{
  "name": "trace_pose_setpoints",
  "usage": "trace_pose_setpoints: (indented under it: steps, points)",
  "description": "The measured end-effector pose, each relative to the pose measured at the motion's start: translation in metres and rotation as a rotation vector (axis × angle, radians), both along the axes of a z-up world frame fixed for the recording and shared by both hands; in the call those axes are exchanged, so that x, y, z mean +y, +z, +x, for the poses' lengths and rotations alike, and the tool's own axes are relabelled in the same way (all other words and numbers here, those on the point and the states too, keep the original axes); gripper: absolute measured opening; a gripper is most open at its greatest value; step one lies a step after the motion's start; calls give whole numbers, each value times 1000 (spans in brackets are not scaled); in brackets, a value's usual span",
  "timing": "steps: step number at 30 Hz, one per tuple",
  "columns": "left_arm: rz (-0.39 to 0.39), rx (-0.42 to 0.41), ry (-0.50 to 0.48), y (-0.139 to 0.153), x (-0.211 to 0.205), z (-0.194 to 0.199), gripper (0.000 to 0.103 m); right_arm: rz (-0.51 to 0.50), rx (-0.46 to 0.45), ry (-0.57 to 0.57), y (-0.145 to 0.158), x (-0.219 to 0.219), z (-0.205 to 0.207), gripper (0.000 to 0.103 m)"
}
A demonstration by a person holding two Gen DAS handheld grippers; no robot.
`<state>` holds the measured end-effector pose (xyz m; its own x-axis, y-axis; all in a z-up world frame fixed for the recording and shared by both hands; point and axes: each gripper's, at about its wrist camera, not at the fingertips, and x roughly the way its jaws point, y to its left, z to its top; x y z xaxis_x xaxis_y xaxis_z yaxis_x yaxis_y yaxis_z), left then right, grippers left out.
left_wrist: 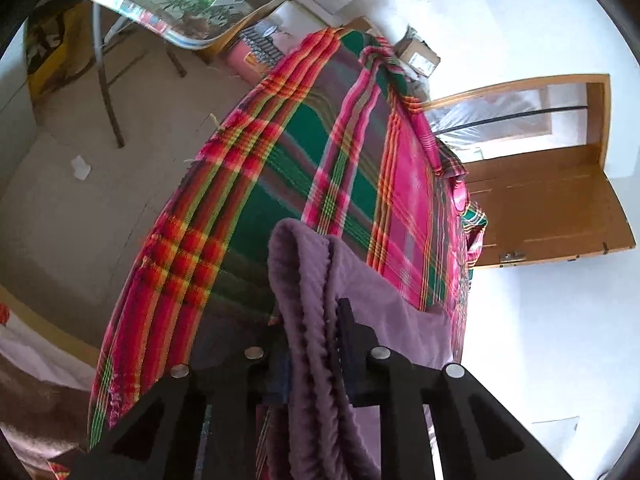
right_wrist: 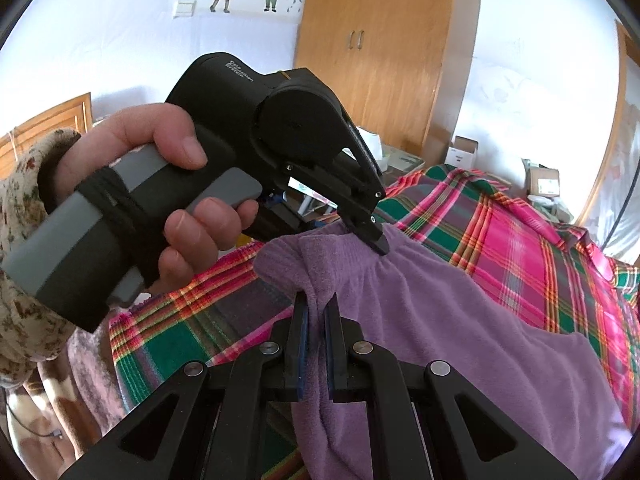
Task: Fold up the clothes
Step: 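Grasp the fleece cuff beside the left gripper with the right gripper, then lift the gripped fleece end with both grippers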
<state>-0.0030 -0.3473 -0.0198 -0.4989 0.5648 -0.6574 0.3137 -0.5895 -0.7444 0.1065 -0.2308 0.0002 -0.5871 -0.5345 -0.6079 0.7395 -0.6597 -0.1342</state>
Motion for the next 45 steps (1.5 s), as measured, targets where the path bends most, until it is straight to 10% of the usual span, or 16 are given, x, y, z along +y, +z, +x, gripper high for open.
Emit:
trace_pose_setpoints:
  steps: [20, 45]
  points:
    - [-56, 42, -10, 1, -3, -1, 15, 39, -110, 49, -11, -20, -4, 6]
    - [-173, 214, -71, 96, 85, 1, 16, -203, 32, -73, 54, 85, 23, 6]
